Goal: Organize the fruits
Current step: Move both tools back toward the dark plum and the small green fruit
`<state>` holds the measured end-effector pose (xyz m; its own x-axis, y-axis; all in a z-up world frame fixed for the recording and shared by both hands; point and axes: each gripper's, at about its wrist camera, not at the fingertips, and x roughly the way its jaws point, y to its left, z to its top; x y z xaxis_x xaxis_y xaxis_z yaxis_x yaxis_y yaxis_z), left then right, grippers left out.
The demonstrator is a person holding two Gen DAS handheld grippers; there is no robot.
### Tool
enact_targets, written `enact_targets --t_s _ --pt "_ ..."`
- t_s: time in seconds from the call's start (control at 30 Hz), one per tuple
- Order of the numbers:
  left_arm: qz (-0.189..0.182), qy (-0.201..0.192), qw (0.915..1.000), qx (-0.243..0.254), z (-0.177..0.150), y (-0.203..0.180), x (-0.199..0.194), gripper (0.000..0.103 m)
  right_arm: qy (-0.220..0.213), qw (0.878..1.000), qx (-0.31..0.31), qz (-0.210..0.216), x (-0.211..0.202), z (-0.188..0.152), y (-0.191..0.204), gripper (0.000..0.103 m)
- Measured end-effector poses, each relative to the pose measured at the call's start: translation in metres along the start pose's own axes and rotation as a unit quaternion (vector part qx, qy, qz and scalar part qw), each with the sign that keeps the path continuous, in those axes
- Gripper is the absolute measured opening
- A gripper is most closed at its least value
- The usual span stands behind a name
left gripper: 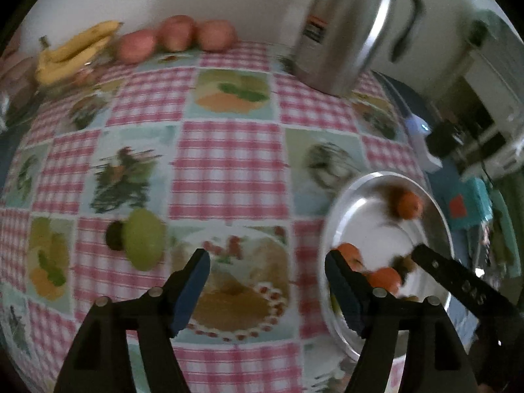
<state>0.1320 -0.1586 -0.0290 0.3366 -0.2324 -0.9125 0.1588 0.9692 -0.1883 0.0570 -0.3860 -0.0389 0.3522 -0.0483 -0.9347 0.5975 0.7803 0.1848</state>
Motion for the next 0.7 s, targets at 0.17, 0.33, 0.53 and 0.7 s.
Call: enact_targets --t_s 0.17,0.33,0.53,0.7 --pt "0.023 -0.002 0.9989 -0.040 0.005 0.027 -0.003 0.077 0.004 1.000 -0.025 0.005 0.000 -0.005 0.018 0.054" --pt "0.027 -0.001 0.9970 -0.073 0.006 0.049 -0.005 0.077 0.004 0.999 -0.050 0.014 -0.004 -0.010 0.036 0.054" --pt "0.037 -0.006 0.9948 -0.094 0.008 0.068 -0.011 0.077 0.007 0.997 -0.078 0.022 -0.005 -0.018 0.057 0.055" --pt "0.041 -0.007 0.9937 -0.104 0.007 0.076 -0.012 0.077 0.010 0.996 -0.089 0.027 -0.005 -0.022 0.066 0.055"
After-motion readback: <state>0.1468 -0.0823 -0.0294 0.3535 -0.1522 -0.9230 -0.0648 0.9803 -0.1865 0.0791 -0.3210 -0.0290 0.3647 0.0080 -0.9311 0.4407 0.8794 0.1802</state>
